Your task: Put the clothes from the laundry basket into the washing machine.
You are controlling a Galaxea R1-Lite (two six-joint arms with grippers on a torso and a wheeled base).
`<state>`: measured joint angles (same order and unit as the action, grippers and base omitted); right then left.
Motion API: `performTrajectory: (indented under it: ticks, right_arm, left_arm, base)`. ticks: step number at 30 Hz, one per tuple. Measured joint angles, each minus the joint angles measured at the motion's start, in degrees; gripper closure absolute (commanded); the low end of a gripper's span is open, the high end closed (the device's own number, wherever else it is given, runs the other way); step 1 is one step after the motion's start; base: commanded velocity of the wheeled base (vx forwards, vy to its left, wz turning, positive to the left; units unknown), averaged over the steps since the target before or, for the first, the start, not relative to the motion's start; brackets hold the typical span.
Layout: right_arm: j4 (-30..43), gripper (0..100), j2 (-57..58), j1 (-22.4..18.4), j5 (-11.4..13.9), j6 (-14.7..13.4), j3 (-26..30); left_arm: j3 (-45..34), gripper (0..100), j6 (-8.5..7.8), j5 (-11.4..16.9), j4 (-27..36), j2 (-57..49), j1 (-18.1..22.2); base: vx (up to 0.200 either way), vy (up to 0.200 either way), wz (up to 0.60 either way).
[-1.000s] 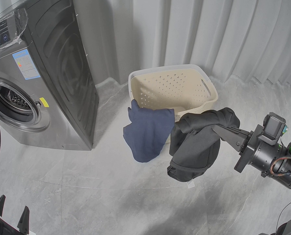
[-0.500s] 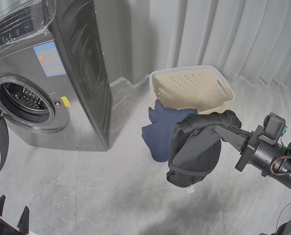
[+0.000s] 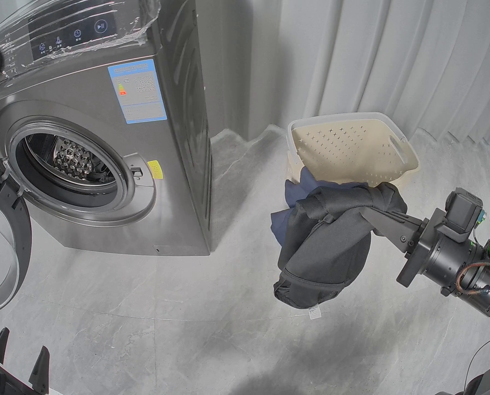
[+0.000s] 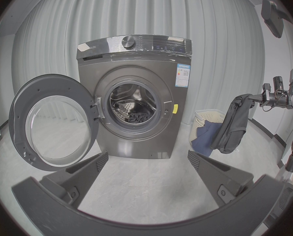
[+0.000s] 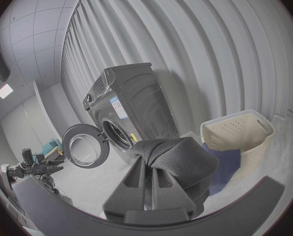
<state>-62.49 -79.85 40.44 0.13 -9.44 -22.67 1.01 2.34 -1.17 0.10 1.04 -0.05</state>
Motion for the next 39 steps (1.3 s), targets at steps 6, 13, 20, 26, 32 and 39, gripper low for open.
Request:
performTrajectory:
  ticks: [6, 13, 20, 26, 32, 39]
  right_arm:
    - [0.0, 100, -0.02, 0.2, 0.05, 0.05, -0.04]
    - [0.0, 100, -0.02, 0.13, 0.05, 0.05, -0.09]
    - [0.02, 100, -0.02, 0.07, 0.02, 0.02, -0.09]
    - [0.09, 100, 0.13, -0.06, -0.04, 0.05, 0.0]
    - [0.13, 100, 0.24, -0.11, -0.06, -0.02, 0.0]
    - [0.11, 100, 0.28, -1.05, -0.13, -0.04, 0.0]
  left_arm:
    - [0.0, 0, 0.0, -0.02, 0.01, 0.0, -0.02]
    - [0.0, 0, 0.01, -0.02, 0.01, 0.0, 0.0]
    - [0.0, 0, 0.01, -0.05, 0.0, 0.0, -0.02]
    - [0.0, 0, 0.01, -0.05, -0.02, 0.0, -0.02]
    - [0.0, 0, 0.01, -0.02, 0.01, 0.0, -0.05]
    - [0.0, 0, 0.01, 0.0, 0.09, -0.02, -0.05]
  base:
    - [0.0, 0.2, 0.0]
    - [0.0, 0.086, 0.0]
    - [-0.143, 0.0, 0.0]
    - [-0.2, 0.0, 0.0]
    - [-0.133, 0.0, 0.0]
    - [0.0, 0.171, 0.0]
